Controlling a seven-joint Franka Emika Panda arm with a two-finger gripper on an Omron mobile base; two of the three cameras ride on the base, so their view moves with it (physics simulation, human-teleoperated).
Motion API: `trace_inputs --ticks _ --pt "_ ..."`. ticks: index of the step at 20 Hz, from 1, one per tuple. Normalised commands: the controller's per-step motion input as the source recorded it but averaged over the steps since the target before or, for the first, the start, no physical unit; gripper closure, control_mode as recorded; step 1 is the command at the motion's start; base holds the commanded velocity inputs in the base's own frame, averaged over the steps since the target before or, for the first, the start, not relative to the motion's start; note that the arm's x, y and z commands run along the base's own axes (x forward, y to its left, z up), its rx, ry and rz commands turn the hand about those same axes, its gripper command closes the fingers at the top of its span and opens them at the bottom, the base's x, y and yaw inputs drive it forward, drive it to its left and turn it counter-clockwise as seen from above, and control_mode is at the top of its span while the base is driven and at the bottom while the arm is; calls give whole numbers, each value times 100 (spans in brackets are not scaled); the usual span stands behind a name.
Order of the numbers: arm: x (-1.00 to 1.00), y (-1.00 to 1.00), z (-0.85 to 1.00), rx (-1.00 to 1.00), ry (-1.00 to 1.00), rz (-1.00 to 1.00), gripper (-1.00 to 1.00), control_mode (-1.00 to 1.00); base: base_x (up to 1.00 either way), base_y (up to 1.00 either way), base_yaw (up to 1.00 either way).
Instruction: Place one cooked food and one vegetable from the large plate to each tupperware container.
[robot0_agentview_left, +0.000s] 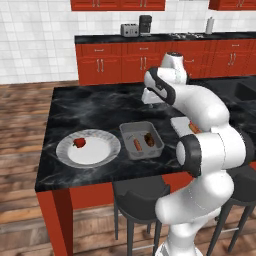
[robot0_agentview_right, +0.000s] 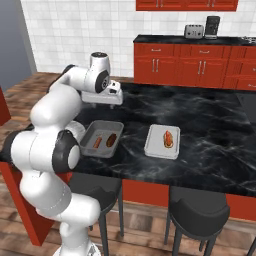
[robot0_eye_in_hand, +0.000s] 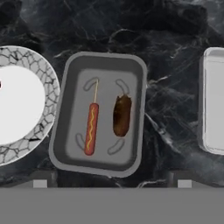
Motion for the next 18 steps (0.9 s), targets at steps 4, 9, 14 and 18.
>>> trace_inputs --ticks 4,9,14,18 --pt "-18 100 -11 20 -9 0 -100 -100 0 0 0" --pt "-16 100 -8 7 -8 0 -100 -100 0 0 0" --pt "3 100 -11 -29 0 12 -100 -100 0 0 0" --pt "1 100 -9 -34 4 11 -100 -100 0 0 0"
